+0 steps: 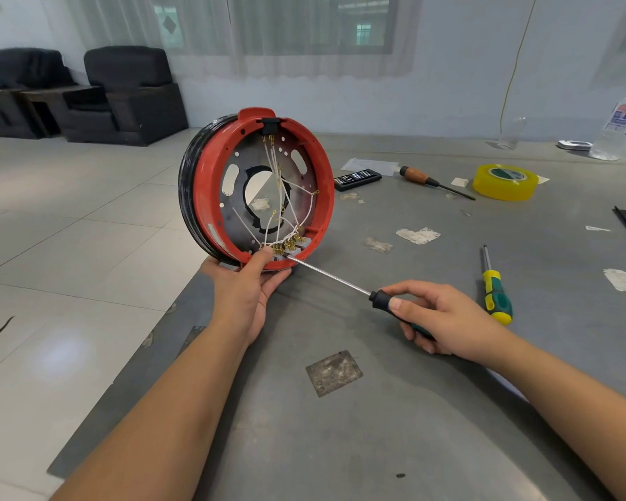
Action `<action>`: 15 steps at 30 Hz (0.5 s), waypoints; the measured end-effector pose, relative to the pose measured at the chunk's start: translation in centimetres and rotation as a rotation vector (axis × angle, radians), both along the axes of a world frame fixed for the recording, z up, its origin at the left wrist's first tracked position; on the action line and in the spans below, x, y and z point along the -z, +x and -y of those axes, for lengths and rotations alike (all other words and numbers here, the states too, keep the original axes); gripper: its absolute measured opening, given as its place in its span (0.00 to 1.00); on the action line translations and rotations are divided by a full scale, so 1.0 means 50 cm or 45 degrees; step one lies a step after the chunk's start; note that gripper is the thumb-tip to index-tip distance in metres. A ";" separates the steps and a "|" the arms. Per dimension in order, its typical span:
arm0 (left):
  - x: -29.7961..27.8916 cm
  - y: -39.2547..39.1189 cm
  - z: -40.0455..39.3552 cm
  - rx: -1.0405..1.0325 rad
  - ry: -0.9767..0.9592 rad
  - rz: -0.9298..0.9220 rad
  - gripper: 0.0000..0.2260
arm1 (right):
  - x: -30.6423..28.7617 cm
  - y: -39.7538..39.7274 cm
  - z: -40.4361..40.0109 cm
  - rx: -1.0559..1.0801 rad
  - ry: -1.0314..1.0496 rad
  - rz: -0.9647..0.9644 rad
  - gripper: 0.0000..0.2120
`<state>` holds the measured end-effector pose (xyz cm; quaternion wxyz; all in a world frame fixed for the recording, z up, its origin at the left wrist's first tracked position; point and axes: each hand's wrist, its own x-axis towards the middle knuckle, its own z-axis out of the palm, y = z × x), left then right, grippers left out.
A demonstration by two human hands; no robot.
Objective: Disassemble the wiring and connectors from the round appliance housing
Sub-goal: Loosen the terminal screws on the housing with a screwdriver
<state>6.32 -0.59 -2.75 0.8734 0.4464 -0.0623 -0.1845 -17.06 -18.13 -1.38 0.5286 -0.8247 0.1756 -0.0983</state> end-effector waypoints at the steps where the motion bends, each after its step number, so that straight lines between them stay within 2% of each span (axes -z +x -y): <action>1: 0.000 0.001 0.000 0.004 -0.003 -0.007 0.24 | 0.001 -0.001 -0.004 -0.003 -0.061 -0.025 0.08; 5: -0.001 0.004 0.002 0.009 -0.020 -0.042 0.26 | -0.001 -0.001 -0.018 -0.028 -0.308 -0.106 0.10; 9: -0.002 0.008 0.002 0.033 -0.045 -0.087 0.20 | 0.000 -0.003 -0.031 -0.010 -0.592 -0.115 0.08; 11: -0.003 0.010 0.003 0.041 -0.051 -0.109 0.20 | 0.003 -0.003 -0.035 0.008 -0.693 -0.122 0.07; 15: -0.003 0.012 0.003 0.051 -0.058 -0.118 0.23 | 0.005 -0.003 -0.039 0.030 -0.775 -0.090 0.15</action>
